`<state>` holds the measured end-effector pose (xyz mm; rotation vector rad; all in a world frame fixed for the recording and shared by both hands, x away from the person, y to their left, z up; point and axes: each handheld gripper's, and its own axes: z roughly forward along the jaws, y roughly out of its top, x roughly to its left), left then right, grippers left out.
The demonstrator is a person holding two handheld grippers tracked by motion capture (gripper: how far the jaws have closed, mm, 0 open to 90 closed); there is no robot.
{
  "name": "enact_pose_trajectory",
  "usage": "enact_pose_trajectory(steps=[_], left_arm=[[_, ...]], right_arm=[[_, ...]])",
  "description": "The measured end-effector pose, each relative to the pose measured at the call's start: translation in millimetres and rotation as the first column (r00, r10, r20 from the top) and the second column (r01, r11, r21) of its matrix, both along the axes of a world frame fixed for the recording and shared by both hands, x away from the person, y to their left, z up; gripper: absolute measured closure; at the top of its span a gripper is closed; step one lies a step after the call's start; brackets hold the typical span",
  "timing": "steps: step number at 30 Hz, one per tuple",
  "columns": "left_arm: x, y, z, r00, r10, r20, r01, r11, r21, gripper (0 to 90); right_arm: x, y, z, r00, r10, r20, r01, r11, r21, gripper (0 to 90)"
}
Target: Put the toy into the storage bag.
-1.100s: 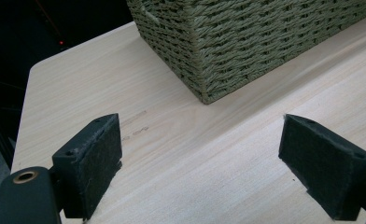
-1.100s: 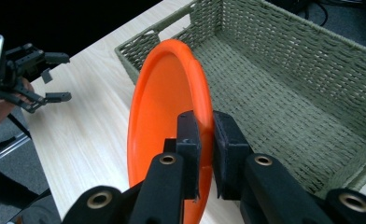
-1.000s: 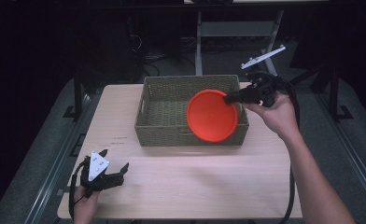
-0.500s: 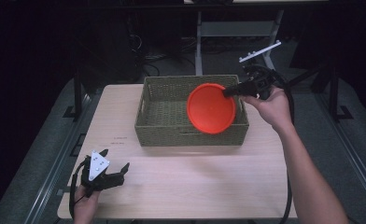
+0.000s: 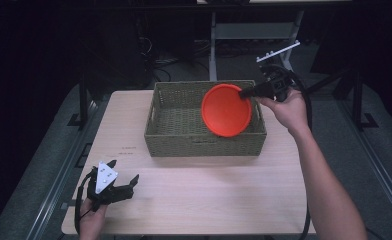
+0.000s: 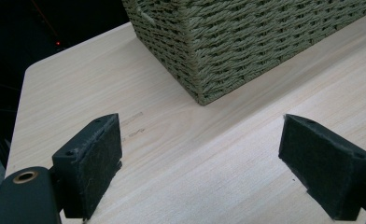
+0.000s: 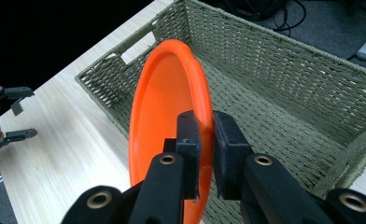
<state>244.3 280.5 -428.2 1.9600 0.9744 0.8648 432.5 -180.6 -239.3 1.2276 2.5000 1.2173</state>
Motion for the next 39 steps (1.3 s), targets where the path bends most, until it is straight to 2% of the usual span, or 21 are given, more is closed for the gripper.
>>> enact_pose_trajectory(steps=[9, 13, 19, 27, 39], left_arm=[[-0.2, -1.0, 0.2, 1.0000, -0.007, 0.003, 0.007, 1.0000, 0.006, 12.8], [0.0, -0.8, 0.0, 1.0000, -0.004, 0.003, 0.004, 1.0000, -0.002, 12.8], [0.1, -1.1, -0.2, 1.0000, -0.003, 0.003, 0.003, 1.0000, -0.003, 12.8], [0.2, -0.9, -0.1, 1.0000, -0.003, 0.002, 0.003, 1.0000, -0.004, 12.8], [0.2, -1.1, -0.3, 1.0000, -0.005, 0.005, 0.005, 1.0000, -0.005, 12.8]], right_arm=[[11.8, 0.3, -5.5, 0.9997, -0.020, -0.013, 0.020, 1.000, -0.009, 81.6], [16.1, -2.8, -7.4, 0.9993, -0.031, -0.021, 0.031, 0.999, 0.009, 81.6], [23.6, -4.8, -10.7, 0.9985, -0.050, -0.022, 0.050, 0.999, 0.006, 81.7], [34.5, -3.5, -17.2, 0.9961, -0.077, -0.044, 0.078, 0.997, 0.004, 81.6], [45.4, 0.1, -25.9, 0.9936, -0.100, -0.053, 0.100, 0.995, 0.006, 81.6]])
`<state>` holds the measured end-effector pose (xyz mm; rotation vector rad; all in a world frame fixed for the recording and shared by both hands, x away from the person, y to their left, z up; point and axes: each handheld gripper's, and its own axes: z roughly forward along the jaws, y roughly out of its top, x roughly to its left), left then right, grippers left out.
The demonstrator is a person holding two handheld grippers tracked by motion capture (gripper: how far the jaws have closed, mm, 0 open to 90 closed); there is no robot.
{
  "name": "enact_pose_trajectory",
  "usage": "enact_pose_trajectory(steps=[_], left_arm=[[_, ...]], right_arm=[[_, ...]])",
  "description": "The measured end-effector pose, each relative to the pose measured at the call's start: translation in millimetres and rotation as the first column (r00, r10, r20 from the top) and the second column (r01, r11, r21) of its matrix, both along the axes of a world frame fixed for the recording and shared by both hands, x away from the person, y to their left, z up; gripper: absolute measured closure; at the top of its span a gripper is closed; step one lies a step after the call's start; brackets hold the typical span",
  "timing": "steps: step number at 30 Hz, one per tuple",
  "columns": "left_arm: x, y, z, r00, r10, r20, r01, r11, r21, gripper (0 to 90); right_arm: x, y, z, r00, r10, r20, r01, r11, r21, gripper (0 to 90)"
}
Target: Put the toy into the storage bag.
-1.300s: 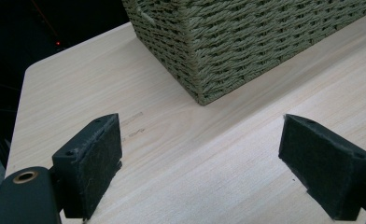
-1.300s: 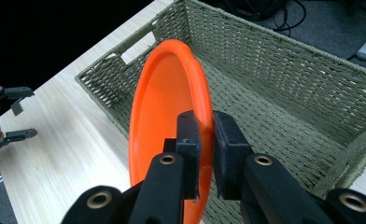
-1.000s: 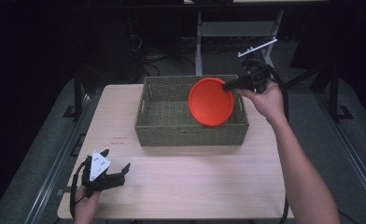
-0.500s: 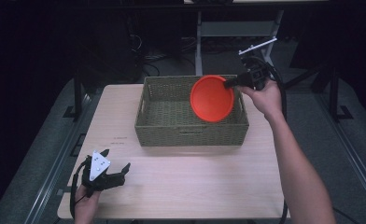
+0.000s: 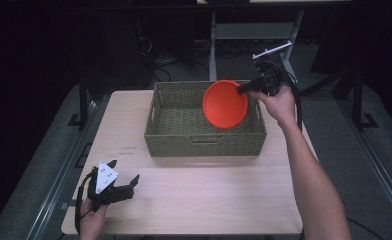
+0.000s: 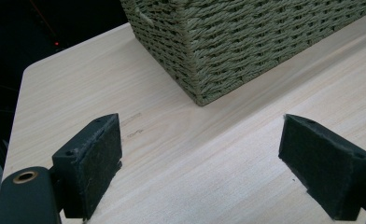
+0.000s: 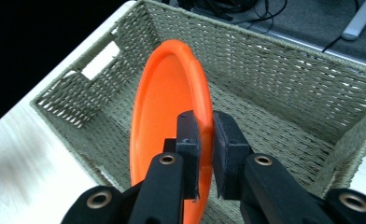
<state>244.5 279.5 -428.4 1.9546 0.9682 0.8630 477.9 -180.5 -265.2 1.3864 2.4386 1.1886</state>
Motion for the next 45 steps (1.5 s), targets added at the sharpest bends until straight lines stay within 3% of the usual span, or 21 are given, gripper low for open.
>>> enact_pose_trajectory(steps=[8, 14, 20, 31, 45], left_arm=[[0.1, 1.0, -0.1, 1.0000, 0.003, -0.005, -0.003, 1.0000, 0.000, 12.8], [0.1, 0.8, -0.1, 1.0000, 0.001, -0.005, -0.001, 1.0000, -0.003, 12.8], [0.2, 1.2, -0.3, 1.0000, 0.003, -0.002, -0.003, 1.0000, -0.003, 12.8], [0.0, 1.9, 0.1, 1.0000, 0.004, 0.001, -0.004, 1.0000, -0.003, 12.8], [-0.5, 1.6, 0.4, 1.0000, 0.005, 0.003, -0.005, 1.0000, -0.003, 12.8]], right_arm=[[5.5, -4.3, -5.4, 0.9998, -0.012, -0.014, 0.012, 1.000, 0.020, 81.6], [11.0, -7.7, -12.6, 0.9992, -0.031, -0.025, 0.031, 1.000, -0.006, 81.6], [15.6, -11.9, -22.3, 0.9977, -0.050, -0.046, 0.050, 0.999, -0.001, 81.5], [20.7, -2.1, -33.3, 0.9973, -0.044, -0.059, 0.044, 0.999, -0.005, 81.5], [24.2, 4.8, -58.5, 0.9933, -0.048, -0.105, 0.048, 0.999, -0.006, 81.5]])
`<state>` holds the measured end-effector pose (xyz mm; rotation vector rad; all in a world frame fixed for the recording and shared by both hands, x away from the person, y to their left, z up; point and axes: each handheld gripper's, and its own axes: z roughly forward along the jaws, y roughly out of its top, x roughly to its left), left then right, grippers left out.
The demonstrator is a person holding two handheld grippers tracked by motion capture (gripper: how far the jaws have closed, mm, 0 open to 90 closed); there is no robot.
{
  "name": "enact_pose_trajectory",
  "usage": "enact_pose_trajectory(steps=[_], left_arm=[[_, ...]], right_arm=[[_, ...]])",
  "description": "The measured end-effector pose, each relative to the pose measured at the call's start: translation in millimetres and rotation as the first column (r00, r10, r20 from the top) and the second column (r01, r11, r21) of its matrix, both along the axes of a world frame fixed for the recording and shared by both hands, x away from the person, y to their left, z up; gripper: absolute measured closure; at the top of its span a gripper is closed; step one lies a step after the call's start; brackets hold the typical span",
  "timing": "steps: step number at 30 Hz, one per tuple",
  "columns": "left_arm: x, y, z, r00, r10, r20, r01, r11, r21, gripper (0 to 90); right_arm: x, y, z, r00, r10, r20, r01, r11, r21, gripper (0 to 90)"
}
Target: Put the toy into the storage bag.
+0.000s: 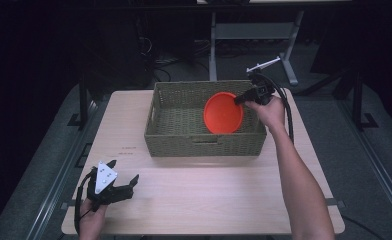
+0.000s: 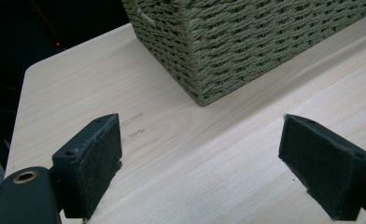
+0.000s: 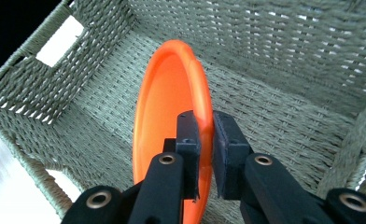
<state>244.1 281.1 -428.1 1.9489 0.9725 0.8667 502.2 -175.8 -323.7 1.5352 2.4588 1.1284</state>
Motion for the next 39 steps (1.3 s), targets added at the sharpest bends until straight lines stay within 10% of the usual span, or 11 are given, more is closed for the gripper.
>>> enact_pose_trajectory(steps=[30, 39], left_arm=[[-0.7, 0.3, 0.7, 1.0000, 0.003, -0.001, -0.003, 1.0000, 0.000, 12.8], [-0.4, -0.3, 0.4, 1.0000, 0.005, -0.001, -0.005, 1.0000, -0.003, 12.8]], right_arm=[[4.5, 17.3, -29.5, 0.9954, 0.026, -0.093, -0.037, 0.992, -0.119, 80.7], [3.6, 2.1, -29.5, 0.9927, -0.013, -0.120, 0.003, 0.996, -0.086, 74.2]])
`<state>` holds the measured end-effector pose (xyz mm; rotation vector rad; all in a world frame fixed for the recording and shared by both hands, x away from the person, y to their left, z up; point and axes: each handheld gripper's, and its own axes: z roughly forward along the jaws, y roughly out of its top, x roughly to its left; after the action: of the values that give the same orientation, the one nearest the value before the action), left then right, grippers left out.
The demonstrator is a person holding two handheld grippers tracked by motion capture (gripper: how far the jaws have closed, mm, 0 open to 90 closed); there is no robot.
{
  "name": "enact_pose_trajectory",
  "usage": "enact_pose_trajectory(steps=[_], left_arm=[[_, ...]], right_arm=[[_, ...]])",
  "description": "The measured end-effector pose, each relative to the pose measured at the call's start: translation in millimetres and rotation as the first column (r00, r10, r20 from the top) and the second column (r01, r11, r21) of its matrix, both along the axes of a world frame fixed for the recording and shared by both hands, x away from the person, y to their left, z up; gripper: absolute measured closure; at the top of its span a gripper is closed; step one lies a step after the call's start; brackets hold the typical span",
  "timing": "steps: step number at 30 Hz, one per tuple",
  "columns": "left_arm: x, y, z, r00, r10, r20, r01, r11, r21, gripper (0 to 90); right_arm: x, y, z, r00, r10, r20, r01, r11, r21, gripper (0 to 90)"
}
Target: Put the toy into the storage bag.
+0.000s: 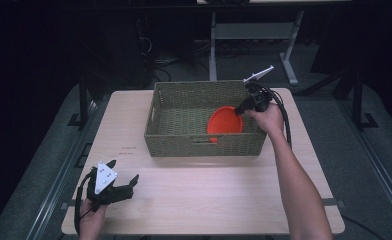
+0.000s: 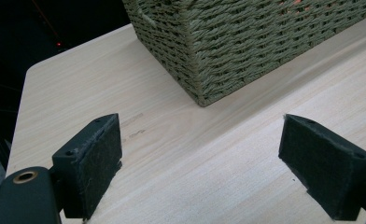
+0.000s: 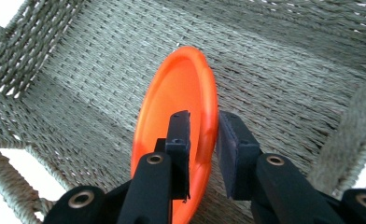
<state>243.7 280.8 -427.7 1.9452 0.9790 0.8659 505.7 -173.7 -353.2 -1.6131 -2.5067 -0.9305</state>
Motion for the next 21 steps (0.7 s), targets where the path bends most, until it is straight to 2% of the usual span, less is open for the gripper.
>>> enact_pose_trajectory(steps=[4, 5, 14, 21], left_arm=[[0.8, 0.2, -0.2, 1.0000, 0.001, 0.001, -0.001, 1.0000, -0.001, 12.8], [0.8, -0.1, -0.1, 1.0000, 0.001, -0.001, -0.001, 1.0000, 0.001, 12.8], [1.1, -1.1, -0.3, 1.0000, -0.005, 0.000, 0.005, 1.0000, 0.005, 12.8], [0.6, -0.3, -0.5, 1.0000, -0.002, 0.000, 0.002, 1.0000, 0.006, 12.8]], right_arm=[[-0.7, -2.1, 2.0, 1.0000, -0.005, 0.008, 0.005, 1.000, 0.000, 74.1], [-0.8, -3.6, 3.3, 1.0000, -0.003, 0.005, 0.003, 1.000, 0.030, 74.1], [-4.9, -0.5, 3.9, 0.9994, 0.032, 0.012, -0.033, 0.999, 0.035, 68.9], [-8.6, 0.4, 2.9, 0.9985, 0.055, 0.003, -0.055, 0.996, 0.072, 56.9]])
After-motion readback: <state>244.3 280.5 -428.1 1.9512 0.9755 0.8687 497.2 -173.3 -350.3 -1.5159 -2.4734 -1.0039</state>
